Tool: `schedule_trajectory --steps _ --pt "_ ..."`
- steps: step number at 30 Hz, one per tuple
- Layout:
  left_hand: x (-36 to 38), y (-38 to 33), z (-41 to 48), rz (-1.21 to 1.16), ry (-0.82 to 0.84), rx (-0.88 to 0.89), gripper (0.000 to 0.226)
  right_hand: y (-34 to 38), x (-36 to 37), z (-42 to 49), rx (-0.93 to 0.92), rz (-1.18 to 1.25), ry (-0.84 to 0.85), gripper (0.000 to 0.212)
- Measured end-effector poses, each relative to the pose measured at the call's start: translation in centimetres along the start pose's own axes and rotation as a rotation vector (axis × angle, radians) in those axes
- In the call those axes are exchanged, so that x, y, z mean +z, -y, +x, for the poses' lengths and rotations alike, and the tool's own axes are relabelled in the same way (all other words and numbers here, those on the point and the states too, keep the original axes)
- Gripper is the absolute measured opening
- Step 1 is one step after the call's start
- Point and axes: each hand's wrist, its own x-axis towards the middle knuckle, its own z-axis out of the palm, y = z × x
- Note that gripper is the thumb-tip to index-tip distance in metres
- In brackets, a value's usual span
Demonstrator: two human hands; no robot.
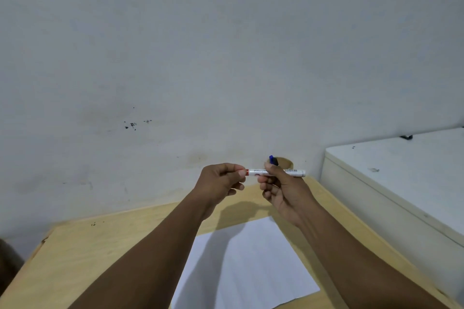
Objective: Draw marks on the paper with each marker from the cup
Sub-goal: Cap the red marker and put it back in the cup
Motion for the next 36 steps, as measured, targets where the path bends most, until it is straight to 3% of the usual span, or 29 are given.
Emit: schedule_trajectory --steps 4,8,12,14,20,28,36 --pt "0.9 -0.4 1.4 0.036 0.023 0.019 0.007 0.0 -1.0 0.8 0.034 0.062 0.004 0.029" --pt "1.7 -1.8 3.3 0.075 -0.046 0.097 0.005 1.1 -2.7 2.0 0.012 -0.066 0.011 0.044" --pt "2.1 -3.4 6.7 0.113 -0.192 0.200 0.004 2.3 -4.4 4.1 -0.118 -0.479 -0.141 0.018" --pt "2.6 -3.7 8.2 0.181 -0.207 0.236 0.002 2.3 -5.1 5.5 -0.175 -0.675 -0.215 0.020" --pt "5.2 -3.6 11.6 0.462 -0.201 0.343 0.007 1.6 -5.6 8.2 -0.299 -0.964 -0.242 0.027" --pt "7.3 -1.0 14.4 0.746 -0.116 0.379 0.017 0.2 -5.7 10.9 -0.426 -1.089 -0.322 0.027" --pt "7.8 0.3 14.5 0.769 -0.033 0.282 0.033 1.6 -6.0 10.5 -0.659 -0.975 -0.328 0.014"
